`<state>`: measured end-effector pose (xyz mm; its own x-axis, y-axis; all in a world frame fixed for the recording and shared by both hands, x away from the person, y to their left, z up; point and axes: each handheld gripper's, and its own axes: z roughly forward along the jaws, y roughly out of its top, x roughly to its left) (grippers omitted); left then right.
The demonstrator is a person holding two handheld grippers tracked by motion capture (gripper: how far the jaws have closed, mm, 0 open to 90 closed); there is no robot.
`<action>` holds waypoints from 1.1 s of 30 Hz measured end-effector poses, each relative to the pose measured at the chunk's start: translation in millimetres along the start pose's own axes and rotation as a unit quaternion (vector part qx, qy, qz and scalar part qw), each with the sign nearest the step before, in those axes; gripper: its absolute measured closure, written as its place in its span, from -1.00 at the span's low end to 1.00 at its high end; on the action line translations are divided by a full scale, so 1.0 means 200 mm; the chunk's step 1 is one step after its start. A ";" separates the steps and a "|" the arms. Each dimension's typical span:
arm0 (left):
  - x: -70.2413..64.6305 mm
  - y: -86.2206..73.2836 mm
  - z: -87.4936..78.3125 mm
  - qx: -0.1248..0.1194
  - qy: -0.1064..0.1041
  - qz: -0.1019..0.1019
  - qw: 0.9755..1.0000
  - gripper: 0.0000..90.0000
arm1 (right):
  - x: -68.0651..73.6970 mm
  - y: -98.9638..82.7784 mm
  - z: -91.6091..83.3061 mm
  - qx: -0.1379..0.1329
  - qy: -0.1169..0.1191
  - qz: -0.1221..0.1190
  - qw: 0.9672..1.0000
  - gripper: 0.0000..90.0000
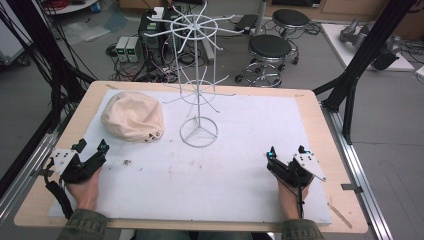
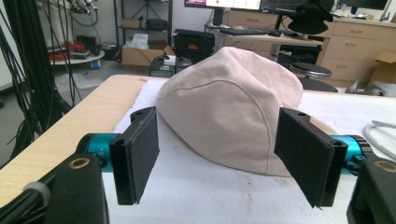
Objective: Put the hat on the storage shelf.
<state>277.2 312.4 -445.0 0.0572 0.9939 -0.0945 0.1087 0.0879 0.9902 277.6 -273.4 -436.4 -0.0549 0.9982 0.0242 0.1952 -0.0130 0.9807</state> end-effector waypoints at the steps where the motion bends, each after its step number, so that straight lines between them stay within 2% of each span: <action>1: 0.00 0.00 0.00 0.000 0.000 0.000 1.000 -0.32 | 0.00 0.00 0.00 -0.001 0.001 0.001 1.000 -0.89; 22: 0.00 0.00 0.00 0.004 -0.006 -0.004 1.000 -0.32 | 0.00 0.00 0.00 0.005 0.001 0.007 1.000 -0.89; 27: 0.00 0.00 0.00 0.005 -0.009 -0.014 1.000 -0.32 | 0.00 0.00 0.00 0.004 0.000 0.009 1.000 -0.89; 33: -0.02 0.03 0.00 0.003 -0.013 -0.006 1.000 -0.32 | 0.00 0.00 0.00 0.005 0.001 0.009 1.000 -0.89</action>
<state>277.7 309.7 -439.5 0.0819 0.9906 -0.1099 0.1151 0.1002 0.9883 277.8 -274.2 -437.2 -0.0529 0.9977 0.0421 0.2064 -0.0303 0.9780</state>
